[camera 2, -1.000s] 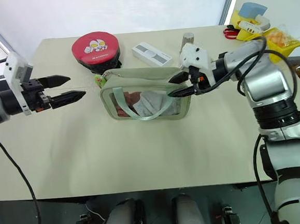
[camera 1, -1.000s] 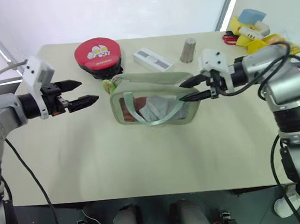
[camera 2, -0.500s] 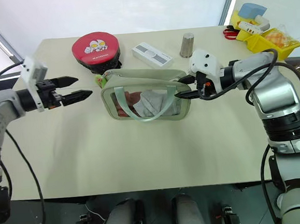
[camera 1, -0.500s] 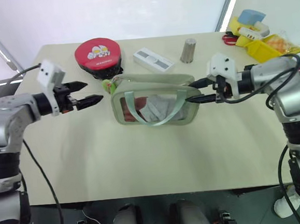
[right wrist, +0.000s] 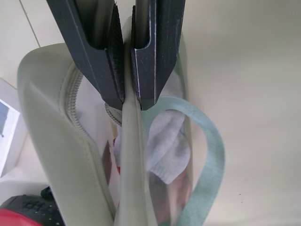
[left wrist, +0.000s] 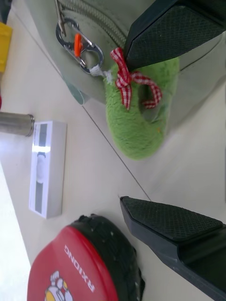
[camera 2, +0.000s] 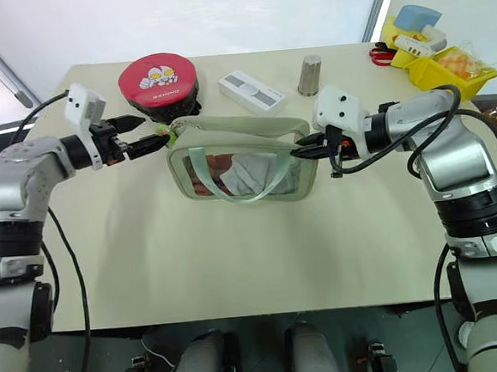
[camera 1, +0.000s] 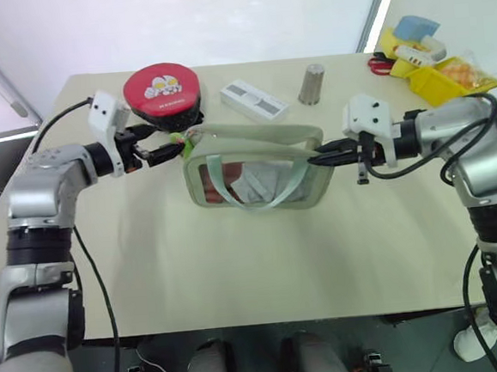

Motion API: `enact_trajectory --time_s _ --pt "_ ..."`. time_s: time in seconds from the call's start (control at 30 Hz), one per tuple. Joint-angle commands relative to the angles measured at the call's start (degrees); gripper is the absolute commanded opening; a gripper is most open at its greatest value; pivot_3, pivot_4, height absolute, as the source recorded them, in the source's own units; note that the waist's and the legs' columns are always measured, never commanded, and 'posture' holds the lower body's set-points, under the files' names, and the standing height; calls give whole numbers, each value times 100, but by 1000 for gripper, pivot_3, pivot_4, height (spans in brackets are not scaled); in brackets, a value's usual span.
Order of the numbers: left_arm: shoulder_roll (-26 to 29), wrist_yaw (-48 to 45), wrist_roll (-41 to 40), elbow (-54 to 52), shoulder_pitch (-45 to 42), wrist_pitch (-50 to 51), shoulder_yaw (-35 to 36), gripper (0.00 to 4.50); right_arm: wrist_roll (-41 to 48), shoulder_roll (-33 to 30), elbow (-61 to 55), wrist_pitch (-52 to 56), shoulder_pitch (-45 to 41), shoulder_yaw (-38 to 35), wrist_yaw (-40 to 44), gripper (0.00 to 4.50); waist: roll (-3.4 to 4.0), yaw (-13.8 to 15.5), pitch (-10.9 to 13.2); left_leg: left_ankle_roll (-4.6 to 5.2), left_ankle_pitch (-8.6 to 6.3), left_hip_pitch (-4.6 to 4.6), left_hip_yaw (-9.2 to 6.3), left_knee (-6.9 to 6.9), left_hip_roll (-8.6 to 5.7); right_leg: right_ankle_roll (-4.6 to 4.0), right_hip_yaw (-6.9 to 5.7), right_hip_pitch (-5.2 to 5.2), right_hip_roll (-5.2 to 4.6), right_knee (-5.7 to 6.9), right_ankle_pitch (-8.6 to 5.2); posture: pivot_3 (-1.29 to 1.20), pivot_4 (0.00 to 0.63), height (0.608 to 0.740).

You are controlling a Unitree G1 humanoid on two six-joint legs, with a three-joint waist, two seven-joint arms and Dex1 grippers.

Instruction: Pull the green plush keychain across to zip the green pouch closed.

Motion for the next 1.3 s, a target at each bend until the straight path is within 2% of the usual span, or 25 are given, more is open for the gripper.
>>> enact_trajectory --time_s 0.03,0.17,0.2,0.27,0.5,0.63,0.8,0.93,1.03,1.17,1.3 --pt "-45 -104 265 391 -269 -445 -33 4500 70 -34 -176 -16 -10 23 34 89 0 3 0 0 0 1 0 1 1 0 -1 0 1 2 0 0 150 740" --pt "-10 -465 445 529 -276 -632 -182 4500 91 -5 -196 72 -53 28 6 89 0 6 0 0 0 0 1 3 0 0 -1 0 0 2 0 0 150 740" --pt "27 -596 467 512 -243 -640 -213 4260 88 -7 -190 74 -61 31 5 28 0 5 0 0 0 0 1 3 0 0 -1 0 0 2 0 0 150 740" --pt "76 -818 484 554 -205 -687 -226 3612 70 0 -170 79 -80 46 -16 0 0 3 0 0 0 0 1 4 0 0 -2 0 0 3 0 0 150 740" --pt "-8 -1122 304 542 -265 -520 -75 41 39 60 -69 86 -183 88 -69 0 0 -5 0 0 0 0 0 4 1 0 -2 0 0 3 0 0 150 740" --pt "256 -1267 -86 185 -400 205 255 41 18 78 14 47 -210 89 -100 0 0 -25 0 0 0 0 0 4 3 0 -2 0 1 3 0 0 150 740" --pt "683 -1895 -1089 -582 -811 1767 520 41 -7 108 117 -28 -217 82 -134 0 0 -15 0 0 0 -1 -1 4 6 0 -1 -1 2 5 0 0 150 740" --pt "533 -1958 -1448 -452 -1398 2312 559 41 -18 167 188 -94 -227 107 -147 0 1 -1 -1 0 0 -1 -1 9 4 0 -2 4 2 4 0 0 150 740" --pt "241 -1761 -1395 -430 -1525 2328 403 41 -46 202 260 -165 -246 123 -169 0 3 -7 -2 0 0 0 -2 8 3 0 -2 4 2 5 0 0 150 740" --pt "-136 -1537 -932 -615 -1271 1913 -139 41 -45 229 299 -205 -243 112 -229 0 3 -14 -1 0 0 0 -2 9 4 0 -1 3 2 6 0 0 150 740" --pt "-197 -1564 -793 -804 -1076 1658 -296 41 -39 233 307 -213 -204 111 -252 0 2 -22 -1 0 0 0 -3 9 5 0 0 1 3 7 0 0 150 740"
